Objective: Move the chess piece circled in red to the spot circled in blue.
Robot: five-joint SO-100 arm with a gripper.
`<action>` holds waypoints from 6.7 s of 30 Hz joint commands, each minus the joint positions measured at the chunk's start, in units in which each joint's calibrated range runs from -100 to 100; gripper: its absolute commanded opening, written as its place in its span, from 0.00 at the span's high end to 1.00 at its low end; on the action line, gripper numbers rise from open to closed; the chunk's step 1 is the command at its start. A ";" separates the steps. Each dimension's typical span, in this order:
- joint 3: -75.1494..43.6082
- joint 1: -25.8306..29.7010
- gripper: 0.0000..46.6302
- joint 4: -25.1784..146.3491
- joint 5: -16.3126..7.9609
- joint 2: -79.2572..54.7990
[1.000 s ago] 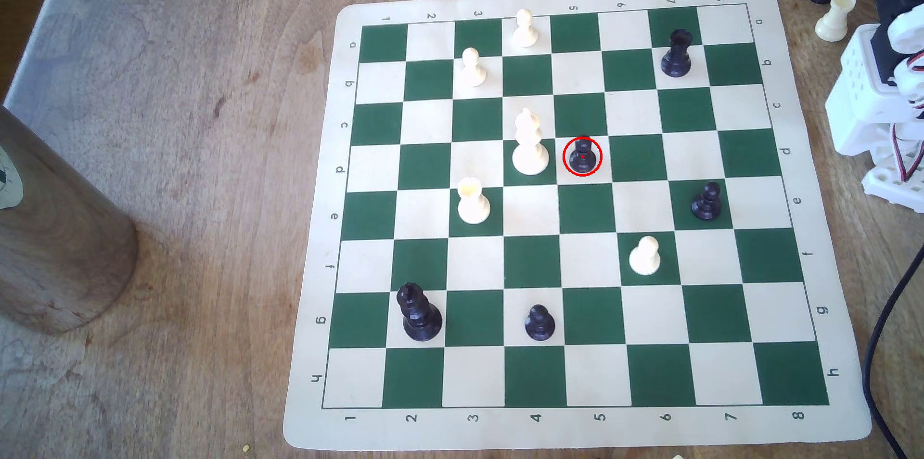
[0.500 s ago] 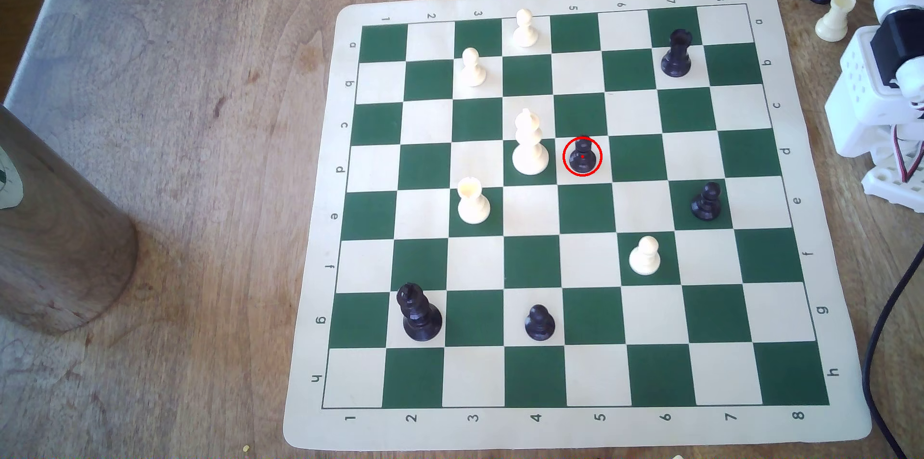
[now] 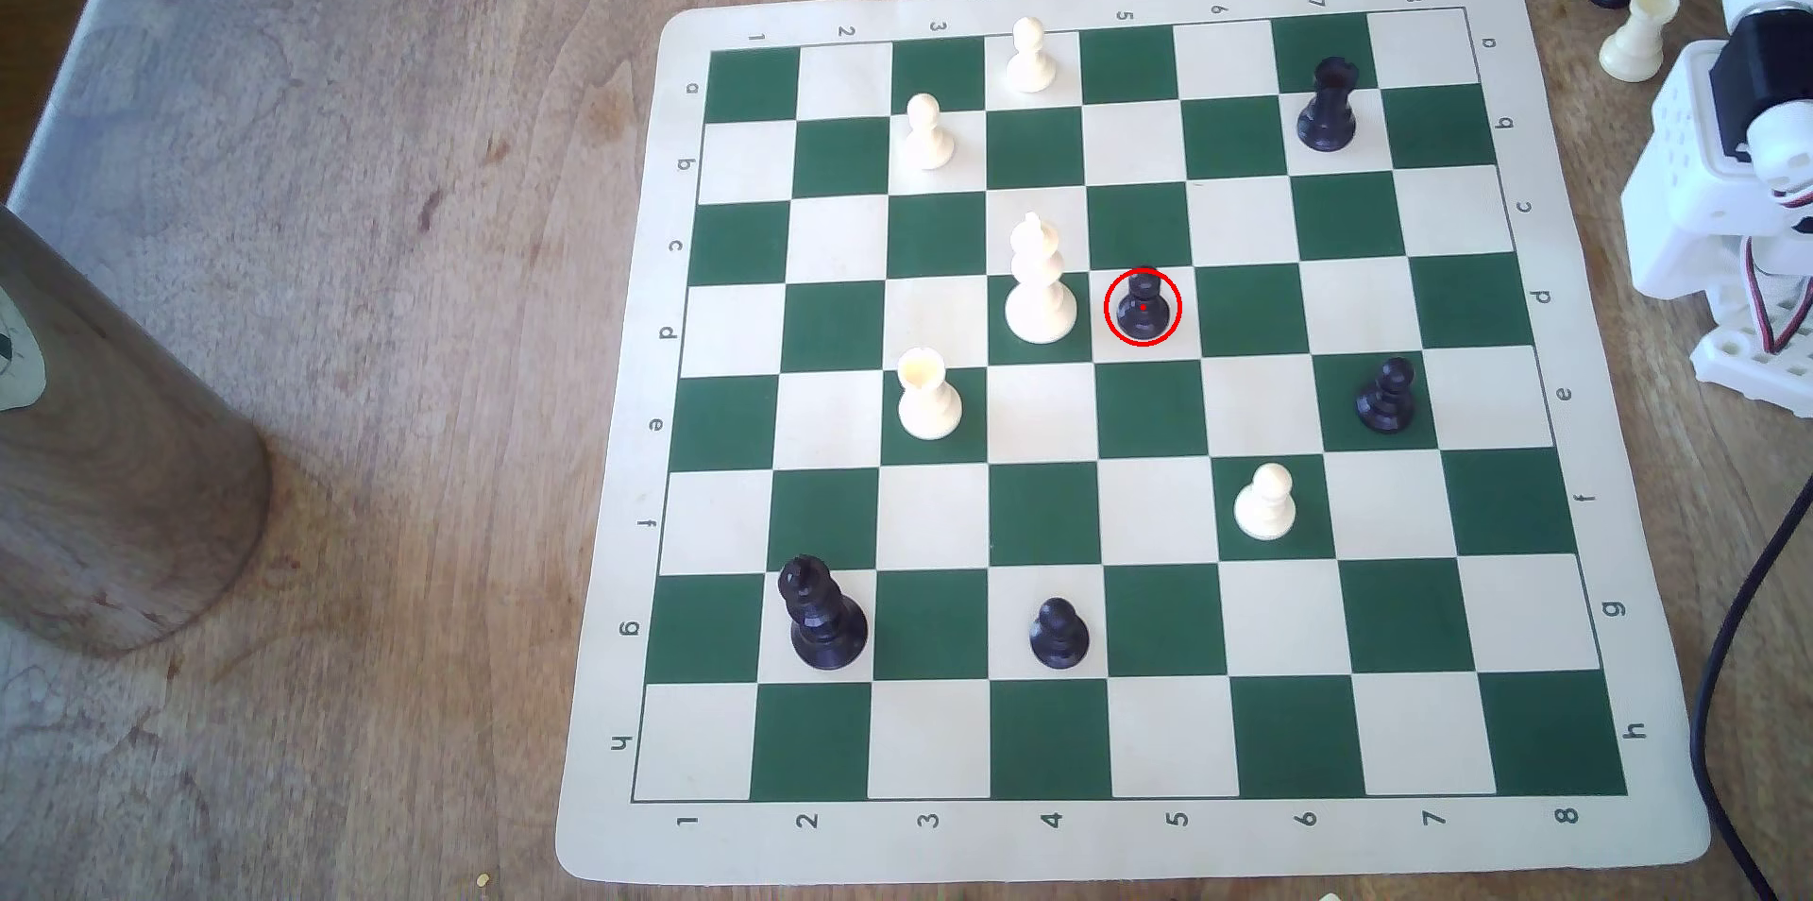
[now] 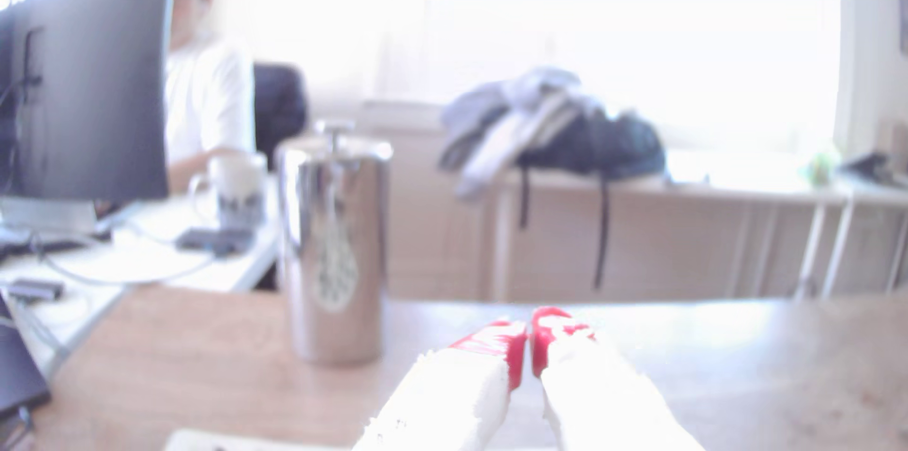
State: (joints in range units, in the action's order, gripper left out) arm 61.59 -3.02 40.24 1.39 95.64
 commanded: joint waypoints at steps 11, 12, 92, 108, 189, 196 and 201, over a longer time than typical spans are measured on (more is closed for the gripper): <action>-11.00 2.83 0.97 18.16 -11.14 -29.94; -12.72 2.91 0.97 18.97 -11.77 -32.74; -19.52 6.11 0.99 4.64 -21.54 -82.99; -33.21 0.01 0.99 22.74 -18.66 -77.39; -60.59 -39.41 0.99 36.26 -3.86 -112.54; -60.59 -39.41 0.84 36.26 -3.91 -114.06; -60.59 -39.80 0.65 36.01 -3.71 -114.32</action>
State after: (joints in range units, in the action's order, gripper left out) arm 2.76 -42.55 76.33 -2.56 -19.90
